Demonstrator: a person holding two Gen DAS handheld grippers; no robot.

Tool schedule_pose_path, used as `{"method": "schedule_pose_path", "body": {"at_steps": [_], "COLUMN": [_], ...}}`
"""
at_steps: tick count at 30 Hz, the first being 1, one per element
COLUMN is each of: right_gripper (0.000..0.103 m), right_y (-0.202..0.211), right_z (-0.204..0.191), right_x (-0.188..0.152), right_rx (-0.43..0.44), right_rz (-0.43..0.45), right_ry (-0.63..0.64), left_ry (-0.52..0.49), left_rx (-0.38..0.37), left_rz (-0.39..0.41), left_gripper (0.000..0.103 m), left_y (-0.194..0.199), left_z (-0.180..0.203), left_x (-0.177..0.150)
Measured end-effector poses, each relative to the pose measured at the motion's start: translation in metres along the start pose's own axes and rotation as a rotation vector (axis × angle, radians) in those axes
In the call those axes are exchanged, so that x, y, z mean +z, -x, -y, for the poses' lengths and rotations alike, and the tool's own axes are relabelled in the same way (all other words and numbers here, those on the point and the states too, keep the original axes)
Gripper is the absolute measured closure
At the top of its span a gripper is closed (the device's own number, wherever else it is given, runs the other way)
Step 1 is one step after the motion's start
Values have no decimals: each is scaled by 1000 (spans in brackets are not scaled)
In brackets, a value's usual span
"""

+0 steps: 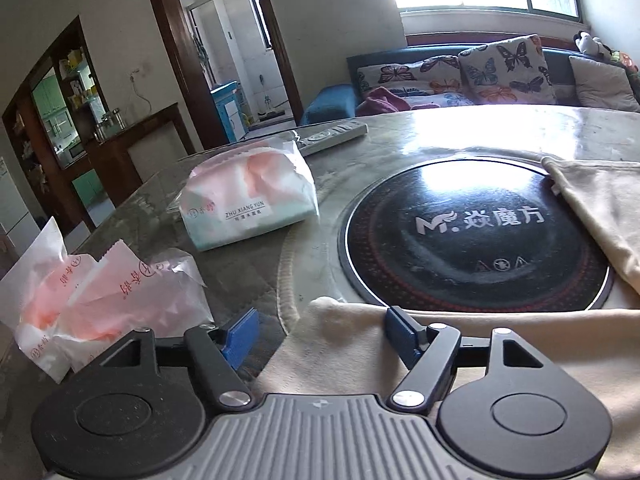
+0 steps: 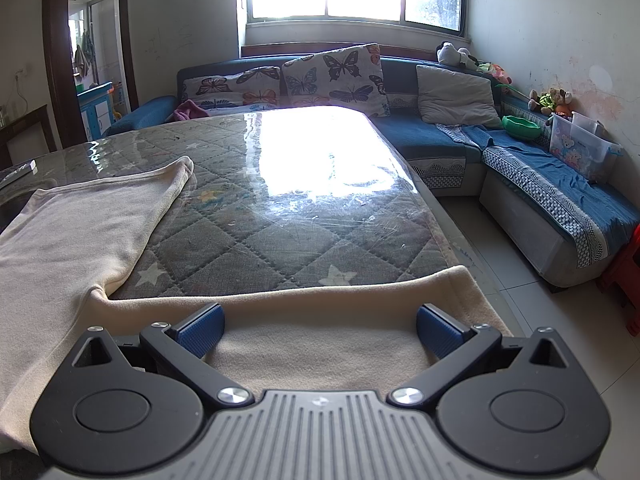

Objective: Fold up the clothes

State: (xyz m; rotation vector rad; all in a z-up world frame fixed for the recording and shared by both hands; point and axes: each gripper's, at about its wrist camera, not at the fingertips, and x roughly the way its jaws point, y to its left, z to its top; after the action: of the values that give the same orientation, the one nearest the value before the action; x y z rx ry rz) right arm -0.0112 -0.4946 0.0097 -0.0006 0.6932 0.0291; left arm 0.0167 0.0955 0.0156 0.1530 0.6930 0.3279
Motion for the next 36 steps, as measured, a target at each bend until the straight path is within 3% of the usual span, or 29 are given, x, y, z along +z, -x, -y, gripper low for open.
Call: {"method": "schedule_pose_path", "body": {"at_steps": [5,8,17,24,32,36], "right_gripper": [0,0,0,0,0,0], "right_y": [0,0,0,0,0,0], "right_z": [0,0,0,0,-1,-1], "right_x": [0,0,0,0,0,0], "right_rx": [0,1,1,2,2,2], "right_rz": [0,0,0,0,1,1], "right_ry": [0,-1,-2,-2,-3,-3], "left_ry": [11,24,-58,-151,-126,-115], "left_rx": [-1,-46,-276,-229,-183,-273], "left_rz": [11,45,86,87,69,118], "left_gripper": [30,29,29,24,22,22], "left_y": [11,29,75,78,85,93], "left_z": [-1,1,43,48,24,43], "left_x": [0,-3,-27,-44,-46,-35]}}
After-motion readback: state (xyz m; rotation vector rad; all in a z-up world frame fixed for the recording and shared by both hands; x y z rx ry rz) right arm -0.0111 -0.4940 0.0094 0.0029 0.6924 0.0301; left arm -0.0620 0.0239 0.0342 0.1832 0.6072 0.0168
